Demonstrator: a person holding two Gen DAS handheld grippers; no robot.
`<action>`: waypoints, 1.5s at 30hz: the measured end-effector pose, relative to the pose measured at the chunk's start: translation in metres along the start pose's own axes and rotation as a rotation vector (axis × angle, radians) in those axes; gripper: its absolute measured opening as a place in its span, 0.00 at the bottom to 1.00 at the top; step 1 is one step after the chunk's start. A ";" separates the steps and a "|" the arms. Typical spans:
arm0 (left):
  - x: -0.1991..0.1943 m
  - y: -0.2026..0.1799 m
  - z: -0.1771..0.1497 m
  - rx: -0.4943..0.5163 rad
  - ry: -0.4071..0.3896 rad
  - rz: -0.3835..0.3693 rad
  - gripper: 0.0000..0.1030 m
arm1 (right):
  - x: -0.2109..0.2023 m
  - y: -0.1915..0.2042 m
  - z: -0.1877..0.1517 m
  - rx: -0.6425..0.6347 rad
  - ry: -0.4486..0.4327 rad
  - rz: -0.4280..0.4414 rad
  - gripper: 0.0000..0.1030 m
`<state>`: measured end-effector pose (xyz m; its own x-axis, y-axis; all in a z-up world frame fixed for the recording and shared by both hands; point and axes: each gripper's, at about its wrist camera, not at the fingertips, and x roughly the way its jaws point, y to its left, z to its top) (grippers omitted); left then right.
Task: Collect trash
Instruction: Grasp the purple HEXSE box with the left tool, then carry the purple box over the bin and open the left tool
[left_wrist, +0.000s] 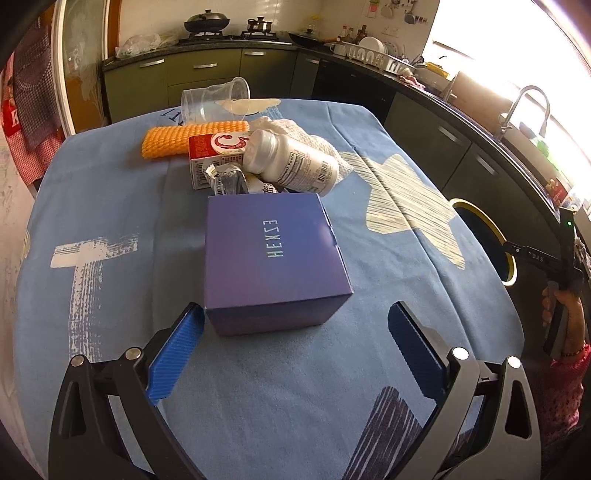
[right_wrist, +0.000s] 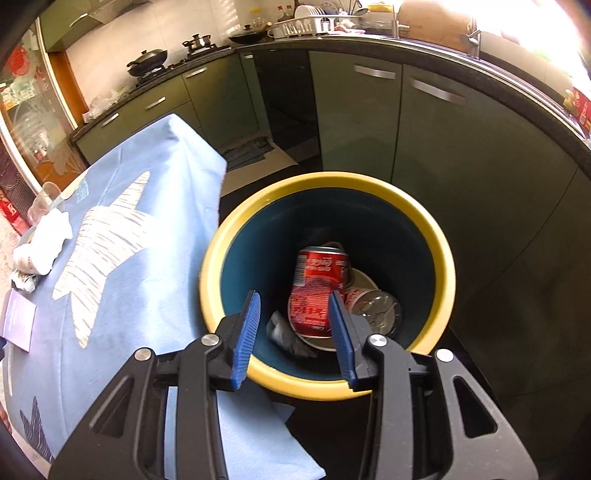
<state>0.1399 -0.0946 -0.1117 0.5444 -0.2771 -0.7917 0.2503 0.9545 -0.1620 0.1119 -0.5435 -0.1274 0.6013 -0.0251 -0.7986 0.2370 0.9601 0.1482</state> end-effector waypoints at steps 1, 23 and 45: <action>0.003 0.001 0.002 -0.011 -0.004 0.015 0.95 | 0.000 0.002 0.000 0.000 0.000 0.006 0.36; 0.044 0.001 0.015 -0.070 -0.019 0.127 0.85 | 0.015 0.019 -0.006 -0.018 0.030 0.059 0.38; -0.009 -0.024 -0.005 0.016 -0.079 0.080 0.75 | 0.015 0.023 -0.010 -0.035 0.034 0.077 0.38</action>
<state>0.1251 -0.1141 -0.1031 0.6243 -0.2087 -0.7528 0.2157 0.9722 -0.0907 0.1192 -0.5188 -0.1418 0.5900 0.0578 -0.8053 0.1644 0.9680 0.1898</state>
